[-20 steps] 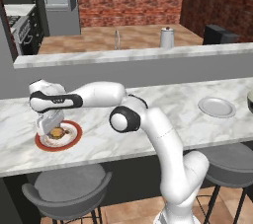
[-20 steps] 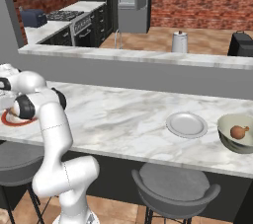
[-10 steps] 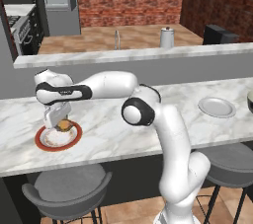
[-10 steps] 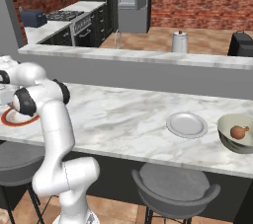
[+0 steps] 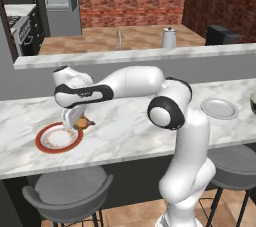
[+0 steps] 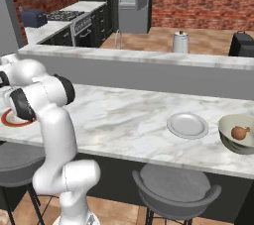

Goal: Pick the chicken drumstick and onion from their plates and place them in the bowl. Then put the bowl in the fridge.

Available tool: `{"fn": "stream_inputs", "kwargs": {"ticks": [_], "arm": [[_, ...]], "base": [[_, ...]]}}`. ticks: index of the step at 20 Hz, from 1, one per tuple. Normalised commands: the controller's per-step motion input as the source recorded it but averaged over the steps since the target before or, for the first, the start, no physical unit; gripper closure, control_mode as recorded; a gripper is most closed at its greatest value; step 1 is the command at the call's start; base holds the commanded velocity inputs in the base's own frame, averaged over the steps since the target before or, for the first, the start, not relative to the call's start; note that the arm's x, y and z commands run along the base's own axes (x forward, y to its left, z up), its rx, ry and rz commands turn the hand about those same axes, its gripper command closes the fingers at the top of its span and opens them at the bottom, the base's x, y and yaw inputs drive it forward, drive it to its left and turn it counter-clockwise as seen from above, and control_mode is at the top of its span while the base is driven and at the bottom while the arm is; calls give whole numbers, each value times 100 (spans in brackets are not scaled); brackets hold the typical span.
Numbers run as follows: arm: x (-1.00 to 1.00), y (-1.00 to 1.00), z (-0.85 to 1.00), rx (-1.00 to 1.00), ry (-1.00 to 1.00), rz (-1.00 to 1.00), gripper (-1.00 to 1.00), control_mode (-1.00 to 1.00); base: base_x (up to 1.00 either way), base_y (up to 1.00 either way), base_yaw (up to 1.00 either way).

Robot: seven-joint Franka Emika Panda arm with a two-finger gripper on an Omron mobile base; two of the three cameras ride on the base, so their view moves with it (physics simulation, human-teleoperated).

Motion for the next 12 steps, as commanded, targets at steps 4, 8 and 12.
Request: {"fn": "stream_inputs", "kwargs": {"ticks": [4, 8, 12], "arm": [[-21, -80, 20, 12, -11, -1, 100, -100], [-15, -79, 24, 11, -8, -4, 100, -100], [-10, -79, 28, 9, -1, -8, 100, -100]], "base": [[0, 0, 0], [0, 0, 0], [0, 0, 0]]}}
